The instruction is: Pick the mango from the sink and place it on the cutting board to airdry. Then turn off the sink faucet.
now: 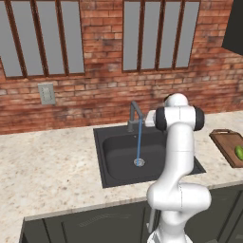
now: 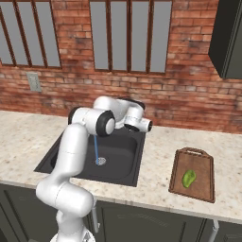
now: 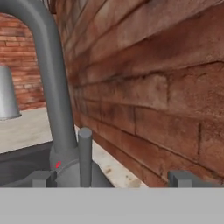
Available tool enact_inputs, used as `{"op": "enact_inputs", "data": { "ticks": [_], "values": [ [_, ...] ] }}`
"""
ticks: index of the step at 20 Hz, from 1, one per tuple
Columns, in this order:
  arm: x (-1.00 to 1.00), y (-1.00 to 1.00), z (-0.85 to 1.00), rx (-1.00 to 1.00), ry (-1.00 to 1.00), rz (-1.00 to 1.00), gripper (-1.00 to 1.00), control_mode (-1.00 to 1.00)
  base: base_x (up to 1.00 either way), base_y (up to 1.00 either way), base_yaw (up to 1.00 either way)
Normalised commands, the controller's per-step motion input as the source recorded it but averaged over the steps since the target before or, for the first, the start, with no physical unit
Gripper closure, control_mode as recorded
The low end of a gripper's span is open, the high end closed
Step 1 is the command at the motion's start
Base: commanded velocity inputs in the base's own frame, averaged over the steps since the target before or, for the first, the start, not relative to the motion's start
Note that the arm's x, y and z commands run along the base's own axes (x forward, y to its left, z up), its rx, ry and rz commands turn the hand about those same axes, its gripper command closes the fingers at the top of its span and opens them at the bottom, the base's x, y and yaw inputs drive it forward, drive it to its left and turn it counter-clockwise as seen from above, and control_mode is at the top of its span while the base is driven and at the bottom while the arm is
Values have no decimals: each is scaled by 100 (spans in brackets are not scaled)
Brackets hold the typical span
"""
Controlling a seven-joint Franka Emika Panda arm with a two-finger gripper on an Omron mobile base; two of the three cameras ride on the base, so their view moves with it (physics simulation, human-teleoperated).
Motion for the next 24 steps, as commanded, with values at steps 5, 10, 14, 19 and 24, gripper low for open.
{"op": "enact_inputs", "data": {
  "ticks": [5,10,14,19,24],
  "values": [
    [29,52,44,-1,-14,41,-100,-100,0,0,0],
    [31,65,61,-5,-17,34,-100,-100,0,0,0],
    [35,75,67,-6,-19,29,-100,-100,0,0,0],
    [33,82,69,-7,-20,27,-100,-100,0,0,0],
    [28,91,70,-11,-19,23,-100,-100,0,0,0]
  ]
}}
